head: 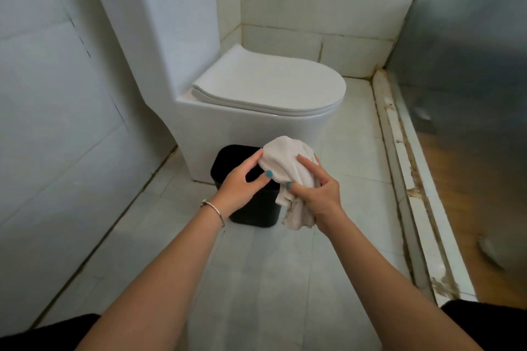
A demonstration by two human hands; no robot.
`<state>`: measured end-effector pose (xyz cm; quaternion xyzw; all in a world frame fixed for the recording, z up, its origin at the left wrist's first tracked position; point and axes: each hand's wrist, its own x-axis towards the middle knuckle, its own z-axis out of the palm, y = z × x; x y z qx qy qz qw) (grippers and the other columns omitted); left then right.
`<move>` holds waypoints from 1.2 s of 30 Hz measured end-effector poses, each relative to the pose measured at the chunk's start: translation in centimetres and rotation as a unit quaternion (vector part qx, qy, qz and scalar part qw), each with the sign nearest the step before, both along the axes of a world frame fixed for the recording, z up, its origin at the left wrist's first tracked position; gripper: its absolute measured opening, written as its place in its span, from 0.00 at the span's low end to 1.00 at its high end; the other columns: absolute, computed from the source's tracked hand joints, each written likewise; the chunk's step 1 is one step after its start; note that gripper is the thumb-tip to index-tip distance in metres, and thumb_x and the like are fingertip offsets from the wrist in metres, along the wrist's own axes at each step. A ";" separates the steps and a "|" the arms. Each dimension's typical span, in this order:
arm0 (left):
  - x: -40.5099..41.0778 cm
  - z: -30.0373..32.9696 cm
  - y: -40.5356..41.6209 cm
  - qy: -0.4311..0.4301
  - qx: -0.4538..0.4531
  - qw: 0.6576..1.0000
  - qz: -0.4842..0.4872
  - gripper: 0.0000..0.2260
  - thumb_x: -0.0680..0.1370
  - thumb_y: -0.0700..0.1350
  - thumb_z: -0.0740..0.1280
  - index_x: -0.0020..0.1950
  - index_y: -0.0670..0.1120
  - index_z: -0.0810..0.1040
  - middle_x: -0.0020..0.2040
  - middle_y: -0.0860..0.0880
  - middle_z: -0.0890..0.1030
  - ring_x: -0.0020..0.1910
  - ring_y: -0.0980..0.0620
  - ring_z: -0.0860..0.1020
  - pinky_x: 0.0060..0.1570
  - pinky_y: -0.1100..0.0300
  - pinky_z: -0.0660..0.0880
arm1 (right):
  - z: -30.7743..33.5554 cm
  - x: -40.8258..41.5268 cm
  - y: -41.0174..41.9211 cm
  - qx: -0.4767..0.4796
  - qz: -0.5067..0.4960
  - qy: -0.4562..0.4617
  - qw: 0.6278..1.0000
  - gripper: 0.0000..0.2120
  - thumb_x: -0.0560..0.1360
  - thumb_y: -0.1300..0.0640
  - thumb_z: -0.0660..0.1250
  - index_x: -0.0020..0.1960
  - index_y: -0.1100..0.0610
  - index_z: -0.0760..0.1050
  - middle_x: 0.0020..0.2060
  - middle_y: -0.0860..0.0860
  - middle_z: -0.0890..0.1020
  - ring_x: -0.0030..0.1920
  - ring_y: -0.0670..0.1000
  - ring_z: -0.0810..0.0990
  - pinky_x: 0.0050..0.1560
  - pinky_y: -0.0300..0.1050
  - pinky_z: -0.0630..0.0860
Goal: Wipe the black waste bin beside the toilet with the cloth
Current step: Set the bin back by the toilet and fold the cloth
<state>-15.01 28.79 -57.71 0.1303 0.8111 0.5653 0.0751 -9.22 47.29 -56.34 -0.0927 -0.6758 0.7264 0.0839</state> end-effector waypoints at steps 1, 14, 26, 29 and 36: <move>0.6 1.0 0.5 -0.008 0.032 0.999 0.002 0.30 0.76 0.53 0.68 0.76 0.53 0.60 0.71 0.58 0.67 0.71 0.59 0.64 0.69 0.59 0.63 | 0.8 0.6 0.1 0.000 0.003 0.011 1.000 0.25 0.66 0.66 0.74 0.53 0.39 0.82 0.70 0.42 0.69 0.61 0.39 0.75 0.54 0.35 0.77; 6.7 13.0 4.2 -0.190 0.286 0.939 0.035 0.19 0.75 0.58 0.67 0.58 0.45 0.78 0.51 0.45 0.84 0.51 0.46 0.81 0.45 0.50 0.79 | 11.0 7.3 0.7 0.048 0.041 0.105 0.993 0.28 0.64 0.67 0.75 0.56 0.41 0.82 0.72 0.47 0.69 0.63 0.44 0.75 0.61 0.44 0.77; 9.7 20.3 6.4 -0.124 0.348 0.919 0.136 0.10 0.76 0.40 0.68 0.56 0.38 0.76 0.44 0.43 0.81 0.41 0.47 0.81 0.42 0.53 0.78 | 16.2 9.5 2.8 0.061 0.115 0.065 0.989 0.48 0.61 0.51 0.82 0.74 0.36 0.60 0.71 0.48 0.68 0.69 0.51 0.70 0.67 0.54 0.72; 9.4 20.8 5.9 -0.120 0.333 0.929 0.104 0.10 0.75 0.40 0.69 0.55 0.39 0.77 0.43 0.44 0.82 0.41 0.48 0.82 0.40 0.56 0.79 | 17.3 9.2 4.2 -0.031 0.184 -0.036 0.982 0.59 0.63 0.46 0.80 0.76 0.37 0.38 0.70 0.47 0.67 0.65 0.56 0.74 0.57 0.64 0.76; 9.0 18.8 5.9 -0.132 0.322 0.937 0.027 0.09 0.75 0.40 0.69 0.55 0.41 0.77 0.48 0.43 0.82 0.46 0.46 0.82 0.46 0.52 0.79 | 16.9 7.9 5.7 -0.068 0.216 -0.113 0.967 0.30 0.71 0.40 0.71 0.67 0.56 0.74 0.59 0.55 0.81 0.60 0.56 0.80 0.62 0.57 0.74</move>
